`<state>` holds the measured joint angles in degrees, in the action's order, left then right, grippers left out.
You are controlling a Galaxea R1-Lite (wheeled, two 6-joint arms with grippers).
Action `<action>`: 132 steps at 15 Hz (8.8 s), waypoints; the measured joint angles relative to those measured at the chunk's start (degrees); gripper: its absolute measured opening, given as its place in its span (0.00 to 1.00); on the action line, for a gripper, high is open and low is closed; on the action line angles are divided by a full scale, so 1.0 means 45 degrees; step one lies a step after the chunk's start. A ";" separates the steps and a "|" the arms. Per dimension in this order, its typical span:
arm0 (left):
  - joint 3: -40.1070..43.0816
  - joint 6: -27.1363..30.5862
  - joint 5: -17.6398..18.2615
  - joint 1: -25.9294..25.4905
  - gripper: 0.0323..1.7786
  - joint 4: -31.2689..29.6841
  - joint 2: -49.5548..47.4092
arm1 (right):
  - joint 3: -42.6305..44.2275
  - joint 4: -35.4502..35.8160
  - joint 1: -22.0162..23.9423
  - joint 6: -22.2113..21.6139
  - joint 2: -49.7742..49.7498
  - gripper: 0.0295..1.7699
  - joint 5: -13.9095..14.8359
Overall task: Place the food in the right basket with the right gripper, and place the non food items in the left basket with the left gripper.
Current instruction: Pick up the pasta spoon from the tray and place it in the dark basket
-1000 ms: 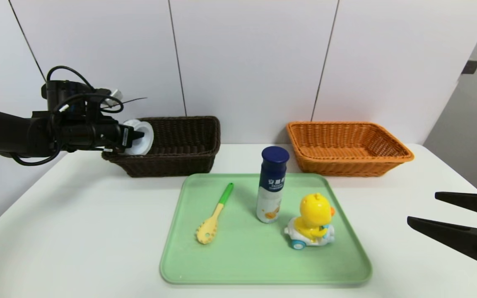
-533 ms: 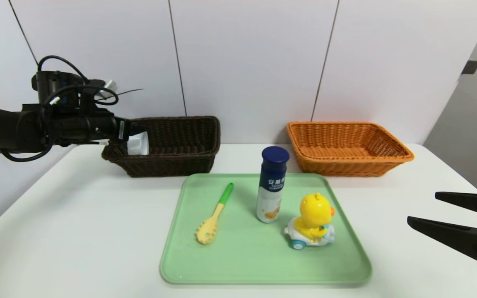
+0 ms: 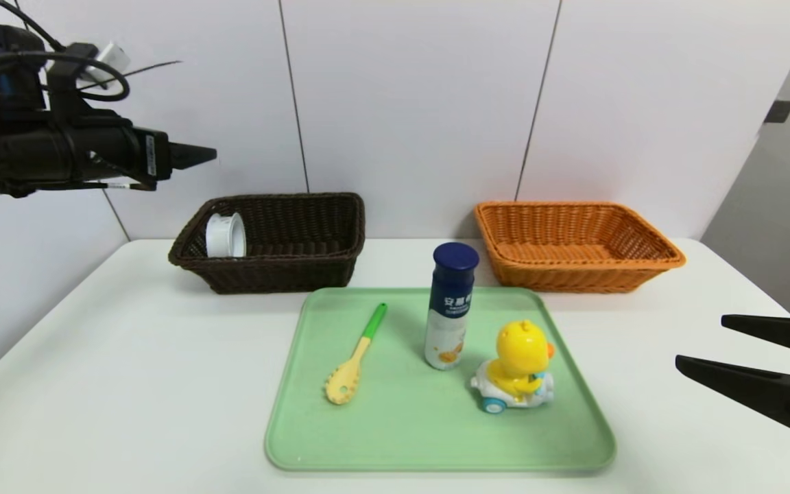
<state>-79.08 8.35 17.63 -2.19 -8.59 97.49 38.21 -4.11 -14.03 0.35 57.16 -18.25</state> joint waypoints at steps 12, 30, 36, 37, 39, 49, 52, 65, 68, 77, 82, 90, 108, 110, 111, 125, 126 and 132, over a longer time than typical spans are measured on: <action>0.4876 -0.0680 -0.1103 0.3923 0.94 0.1636 -0.4380 | -0.0119 -0.0011 -0.0046 -0.0352 -0.0257 0.96 0.0000; 0.3235 -0.6057 -0.8008 1.0403 0.95 0.1796 0.1317 | -0.0748 0.0038 -0.0022 -0.0615 -0.0257 0.96 0.0019; 0.2560 -0.6052 -0.8485 1.0153 0.95 0.2037 0.2701 | -0.0926 0.0033 -0.0022 -0.0639 -0.0336 0.96 0.0022; 0.2481 -0.6068 -0.8493 1.0140 0.95 0.2124 0.2842 | -0.0989 0.0022 -0.0022 -0.0639 -0.0374 0.96 0.0022; 0.2303 -0.6136 -0.8485 1.0061 0.95 0.2379 0.3012 | -0.1086 0.0033 -0.0022 -0.0664 -0.0436 0.96 0.0038; 0.0710 -0.6987 -0.8319 0.9612 0.95 0.4768 0.3413 | -0.1208 0.0043 -0.0022 -0.0861 -0.0623 0.96 0.0038; 0.0442 -0.6992 -0.8300 0.9612 0.95 0.4971 0.3598 | -0.1222 0.0038 -0.0016 -0.0856 -0.0626 0.96 0.0038; 0.0282 -0.7276 -0.7555 0.9576 0.95 0.5228 0.4020 | -0.1246 0.0038 -0.0005 -0.0872 -0.0626 0.96 0.0043; 0.0290 -0.7312 -0.7574 0.9557 0.95 0.5209 0.4158 | -0.1246 0.0038 0.0000 -0.0875 -0.0623 0.96 0.0043; 0.0312 -0.7325 -0.7566 0.9490 0.68 0.5180 0.4294 | -0.1233 0.0038 0.0000 -0.0875 -0.0612 0.96 0.0027; 0.0349 -0.7331 -0.7561 0.9492 0.35 0.5239 0.4231 | -0.1222 0.0051 -0.0005 -0.0891 -0.0618 0.96 0.0033; 0.0398 -0.7249 -0.7561 0.9503 0.06 0.5394 0.3224 | -0.1222 0.0070 0.0000 -0.0905 -0.0623 0.96 0.0027; 0.0238 0.2866 -0.1127 0.5277 0.06 0.4559 -0.1010 | -0.1233 0.0057 -0.0005 -0.0897 -0.0729 0.96 0.0008; 0.0233 0.4581 -0.1103 0.4920 0.06 0.4064 -0.0563 | -0.1287 0.0057 -0.0005 -0.0891 -0.0729 0.96 0.0008; 0.0233 0.5223 -0.1103 0.4836 0.06 0.3698 -0.0349 | -0.1325 0.0057 -0.0005 -0.0897 -0.0729 0.96 0.0008; 0.0228 1.0143 -0.2289 0.3606 0.06 -0.0694 0.1801 | -0.1596 0.0062 0.0000 -0.0891 -0.0742 0.96 0.0019; 0.0228 1.0162 -0.2308 0.3606 0.06 -0.0937 0.1953 | -0.1596 0.0062 0.0000 -0.0897 -0.0740 0.96 0.0022; 0.0252 1.0156 -0.2779 0.3636 0.06 -0.1772 0.2915 | -0.1596 0.0062 0.0019 -0.0891 -0.0694 0.96 0.0022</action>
<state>-77.95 54.05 5.12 14.17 -16.57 110.61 31.03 -3.83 -13.95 -3.66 54.04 -18.15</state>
